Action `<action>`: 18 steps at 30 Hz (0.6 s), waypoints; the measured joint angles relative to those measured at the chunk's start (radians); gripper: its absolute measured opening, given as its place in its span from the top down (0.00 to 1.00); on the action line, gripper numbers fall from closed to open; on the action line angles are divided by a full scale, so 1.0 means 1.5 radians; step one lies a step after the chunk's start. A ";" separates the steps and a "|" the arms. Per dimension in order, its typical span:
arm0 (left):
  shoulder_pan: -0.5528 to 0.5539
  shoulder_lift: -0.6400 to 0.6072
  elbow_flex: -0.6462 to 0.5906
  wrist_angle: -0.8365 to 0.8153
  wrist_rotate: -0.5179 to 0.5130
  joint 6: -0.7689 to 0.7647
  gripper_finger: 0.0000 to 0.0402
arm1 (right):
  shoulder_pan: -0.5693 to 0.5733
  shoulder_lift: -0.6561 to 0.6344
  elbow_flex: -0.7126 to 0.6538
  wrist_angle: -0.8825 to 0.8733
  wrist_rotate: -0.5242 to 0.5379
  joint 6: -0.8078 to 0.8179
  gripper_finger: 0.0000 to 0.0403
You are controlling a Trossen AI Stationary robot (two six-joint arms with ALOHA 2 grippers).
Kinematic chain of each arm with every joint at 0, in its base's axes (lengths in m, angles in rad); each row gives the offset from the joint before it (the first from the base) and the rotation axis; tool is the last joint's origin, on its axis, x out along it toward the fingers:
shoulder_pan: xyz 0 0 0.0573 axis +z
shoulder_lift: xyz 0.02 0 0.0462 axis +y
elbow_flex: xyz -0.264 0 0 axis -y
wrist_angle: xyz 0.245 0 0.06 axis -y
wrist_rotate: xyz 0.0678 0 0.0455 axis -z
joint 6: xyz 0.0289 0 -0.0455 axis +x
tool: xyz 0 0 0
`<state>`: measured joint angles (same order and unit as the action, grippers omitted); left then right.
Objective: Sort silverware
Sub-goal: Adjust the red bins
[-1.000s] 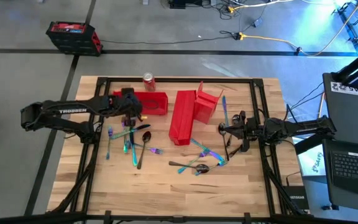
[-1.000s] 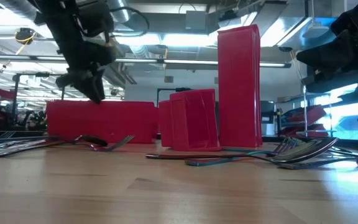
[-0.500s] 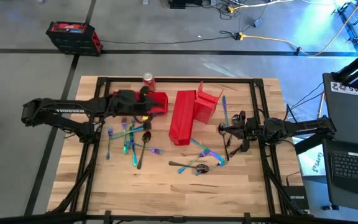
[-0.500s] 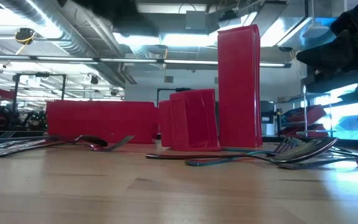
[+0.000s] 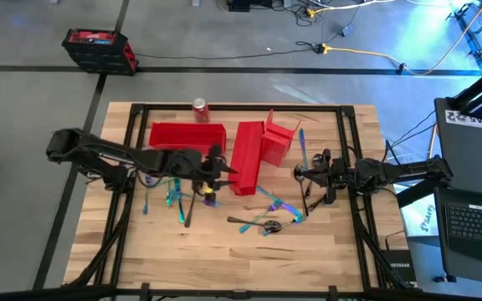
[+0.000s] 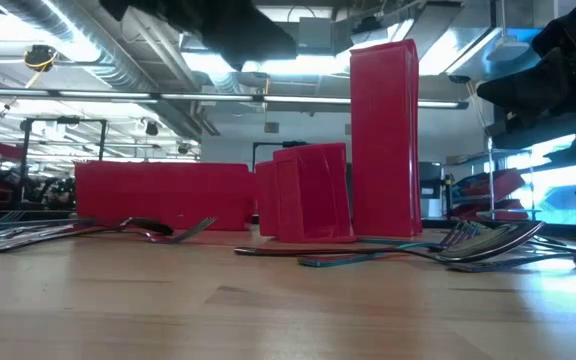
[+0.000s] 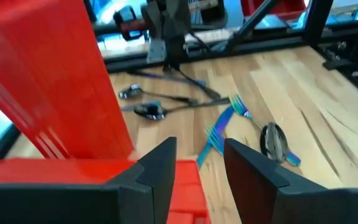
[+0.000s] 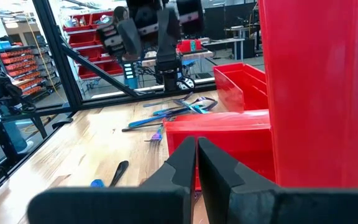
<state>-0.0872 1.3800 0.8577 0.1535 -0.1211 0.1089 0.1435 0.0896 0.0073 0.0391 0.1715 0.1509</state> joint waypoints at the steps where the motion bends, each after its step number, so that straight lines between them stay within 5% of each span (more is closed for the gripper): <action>1: -0.004 0.006 0.000 0.000 -0.006 -0.011 0.70 | 0.000 0.000 0.000 0.000 0.000 0.000 1.00; 18: -0.011 0.023 0.000 0.044 -0.045 -0.057 0.70 | 0.000 0.000 0.000 0.000 0.000 0.000 1.00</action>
<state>-0.1032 1.4142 0.8577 0.2192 -0.1879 0.0229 0.1436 0.0895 0.0074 0.0387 0.1718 0.1513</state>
